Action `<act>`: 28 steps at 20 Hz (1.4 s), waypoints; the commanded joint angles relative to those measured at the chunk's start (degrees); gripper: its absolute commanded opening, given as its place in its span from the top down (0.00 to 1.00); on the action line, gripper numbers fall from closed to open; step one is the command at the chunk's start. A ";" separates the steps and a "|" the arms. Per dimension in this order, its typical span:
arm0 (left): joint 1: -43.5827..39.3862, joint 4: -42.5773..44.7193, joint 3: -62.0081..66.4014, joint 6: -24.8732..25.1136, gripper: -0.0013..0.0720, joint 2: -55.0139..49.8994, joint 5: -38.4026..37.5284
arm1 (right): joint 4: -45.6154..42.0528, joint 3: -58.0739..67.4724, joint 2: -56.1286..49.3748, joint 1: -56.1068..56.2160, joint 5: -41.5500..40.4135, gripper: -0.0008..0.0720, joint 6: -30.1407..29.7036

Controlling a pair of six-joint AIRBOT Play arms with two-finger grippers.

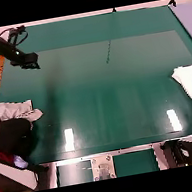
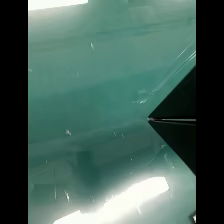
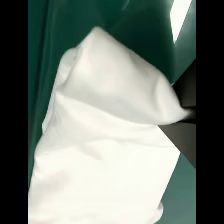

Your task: Fold the shirts.

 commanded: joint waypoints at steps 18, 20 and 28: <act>-3.34 2.29 -0.26 -3.74 0.95 2.73 0.02 | -3.61 11.04 5.16 15.45 5.49 0.97 9.57; -3.37 2.16 -3.91 -4.42 0.95 5.84 -0.07 | -2.78 11.74 5.44 29.35 2.29 0.97 8.09; -3.37 0.96 -48.24 -7.45 0.95 33.94 11.06 | -10.47 2.25 7.43 74.12 -0.76 0.97 7.98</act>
